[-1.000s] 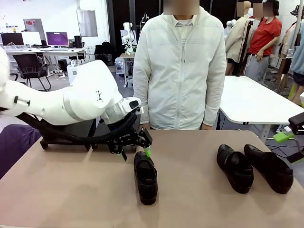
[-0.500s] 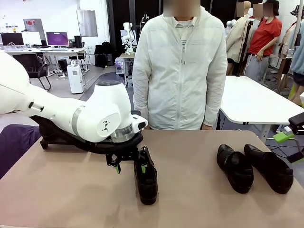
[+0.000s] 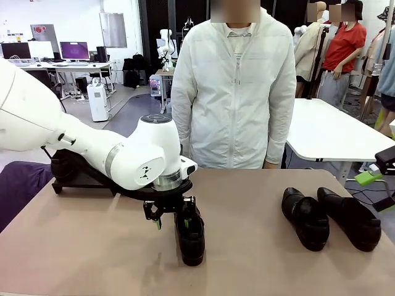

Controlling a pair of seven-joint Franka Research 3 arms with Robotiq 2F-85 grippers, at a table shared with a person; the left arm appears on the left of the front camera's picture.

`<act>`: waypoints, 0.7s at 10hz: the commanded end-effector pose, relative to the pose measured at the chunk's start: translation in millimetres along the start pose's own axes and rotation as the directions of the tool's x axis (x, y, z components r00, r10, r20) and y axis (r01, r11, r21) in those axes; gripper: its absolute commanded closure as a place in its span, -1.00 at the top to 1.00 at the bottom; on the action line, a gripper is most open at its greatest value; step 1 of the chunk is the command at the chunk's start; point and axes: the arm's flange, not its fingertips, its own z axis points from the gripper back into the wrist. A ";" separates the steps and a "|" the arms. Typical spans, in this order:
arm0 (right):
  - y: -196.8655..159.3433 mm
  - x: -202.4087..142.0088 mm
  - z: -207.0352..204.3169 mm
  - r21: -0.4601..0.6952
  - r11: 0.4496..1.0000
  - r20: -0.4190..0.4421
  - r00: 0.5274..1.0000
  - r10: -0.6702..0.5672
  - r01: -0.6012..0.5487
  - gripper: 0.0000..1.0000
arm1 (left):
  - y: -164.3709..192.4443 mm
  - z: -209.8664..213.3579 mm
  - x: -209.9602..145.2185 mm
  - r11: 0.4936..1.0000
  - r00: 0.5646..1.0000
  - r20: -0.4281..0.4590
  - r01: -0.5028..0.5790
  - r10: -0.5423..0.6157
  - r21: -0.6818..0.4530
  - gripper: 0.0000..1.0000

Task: Organize the shoes by placing them on the stand.
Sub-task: Place the Shoe from the middle of the table onto the Shoes Stand.

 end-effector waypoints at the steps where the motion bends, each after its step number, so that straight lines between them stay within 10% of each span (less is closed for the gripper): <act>1: 2.4 0.9 1.8 0.020 1.000 0.007 1.000 -0.002 0.002 1.00 | -9.1 -3.0 3.0 0.999 0.999 0.033 -0.024 0.024 0.020 -1.00; 7: 2.4 0.9 1.8 0.020 1.000 0.007 1.000 -0.002 0.002 1.00 | -16.7 1.6 2.3 0.999 0.999 0.034 0.041 -0.042 0.009 -1.00</act>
